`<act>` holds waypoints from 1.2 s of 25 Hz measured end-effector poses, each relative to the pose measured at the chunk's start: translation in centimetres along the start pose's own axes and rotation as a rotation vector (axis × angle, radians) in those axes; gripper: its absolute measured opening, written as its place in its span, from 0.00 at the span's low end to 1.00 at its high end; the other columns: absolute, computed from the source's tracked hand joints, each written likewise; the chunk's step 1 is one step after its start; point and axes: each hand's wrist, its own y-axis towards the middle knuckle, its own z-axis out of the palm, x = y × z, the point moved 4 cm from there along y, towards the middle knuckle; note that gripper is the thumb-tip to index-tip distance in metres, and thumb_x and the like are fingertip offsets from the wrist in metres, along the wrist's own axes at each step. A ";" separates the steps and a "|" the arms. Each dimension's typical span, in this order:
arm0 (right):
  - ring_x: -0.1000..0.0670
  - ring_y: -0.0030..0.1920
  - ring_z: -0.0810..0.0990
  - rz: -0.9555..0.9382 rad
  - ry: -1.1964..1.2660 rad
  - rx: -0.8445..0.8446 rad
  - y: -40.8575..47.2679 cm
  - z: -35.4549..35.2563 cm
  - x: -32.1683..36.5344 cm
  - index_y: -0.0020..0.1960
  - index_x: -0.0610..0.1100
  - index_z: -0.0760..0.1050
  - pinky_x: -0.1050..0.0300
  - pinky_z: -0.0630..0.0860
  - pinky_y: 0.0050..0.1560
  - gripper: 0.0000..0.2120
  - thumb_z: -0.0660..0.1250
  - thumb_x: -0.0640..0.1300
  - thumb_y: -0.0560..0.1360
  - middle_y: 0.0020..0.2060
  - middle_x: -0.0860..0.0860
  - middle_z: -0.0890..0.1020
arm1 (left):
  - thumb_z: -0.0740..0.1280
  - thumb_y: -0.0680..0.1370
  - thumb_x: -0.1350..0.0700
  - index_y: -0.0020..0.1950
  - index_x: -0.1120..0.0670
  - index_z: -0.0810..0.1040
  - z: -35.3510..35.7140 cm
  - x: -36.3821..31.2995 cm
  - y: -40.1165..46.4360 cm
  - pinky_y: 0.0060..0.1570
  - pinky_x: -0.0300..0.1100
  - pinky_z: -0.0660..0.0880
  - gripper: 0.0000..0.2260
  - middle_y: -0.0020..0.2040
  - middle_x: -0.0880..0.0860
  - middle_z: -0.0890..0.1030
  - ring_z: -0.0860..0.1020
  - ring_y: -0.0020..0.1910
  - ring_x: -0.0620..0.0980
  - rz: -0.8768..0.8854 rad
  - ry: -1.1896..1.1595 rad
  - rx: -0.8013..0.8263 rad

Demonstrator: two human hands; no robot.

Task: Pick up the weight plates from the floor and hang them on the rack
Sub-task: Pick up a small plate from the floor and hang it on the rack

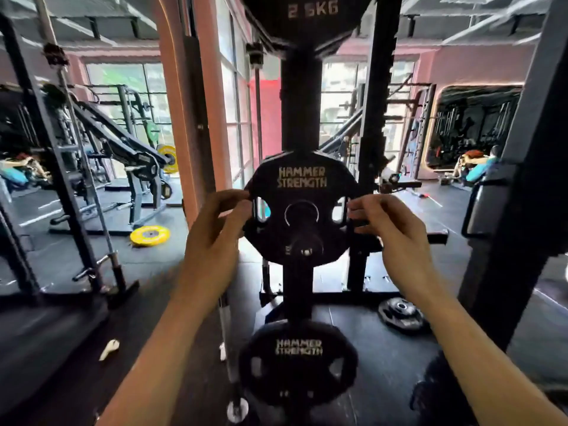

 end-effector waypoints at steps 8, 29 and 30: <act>0.50 0.53 0.83 0.322 -0.046 0.052 -14.7 -0.5 -7.7 0.50 0.48 0.79 0.52 0.78 0.53 0.08 0.62 0.50 0.80 0.49 0.51 0.84 | 0.65 0.72 0.43 0.49 0.43 0.79 -2.8 8.7 -16.6 0.47 0.40 0.76 0.09 0.49 0.48 0.84 0.82 0.50 0.48 -0.331 0.021 0.026; 0.49 0.41 0.78 1.567 -0.319 -0.285 -58.4 -17.8 -14.8 0.51 0.42 0.77 0.54 0.74 0.42 0.16 0.58 0.53 0.83 0.43 0.47 0.81 | 0.64 0.81 0.48 0.58 0.48 0.75 1.0 22.3 -50.5 0.55 0.48 0.77 0.08 0.52 0.48 0.78 0.78 0.51 0.48 -1.103 0.583 1.030; 0.49 0.40 0.78 1.622 -0.304 -0.320 -60.7 -19.4 -14.0 0.52 0.42 0.77 0.54 0.73 0.41 0.16 0.58 0.53 0.83 0.42 0.47 0.81 | 0.64 0.81 0.48 0.58 0.49 0.75 2.4 21.8 -52.1 0.53 0.46 0.76 0.09 0.52 0.48 0.78 0.77 0.50 0.47 -1.087 0.605 1.130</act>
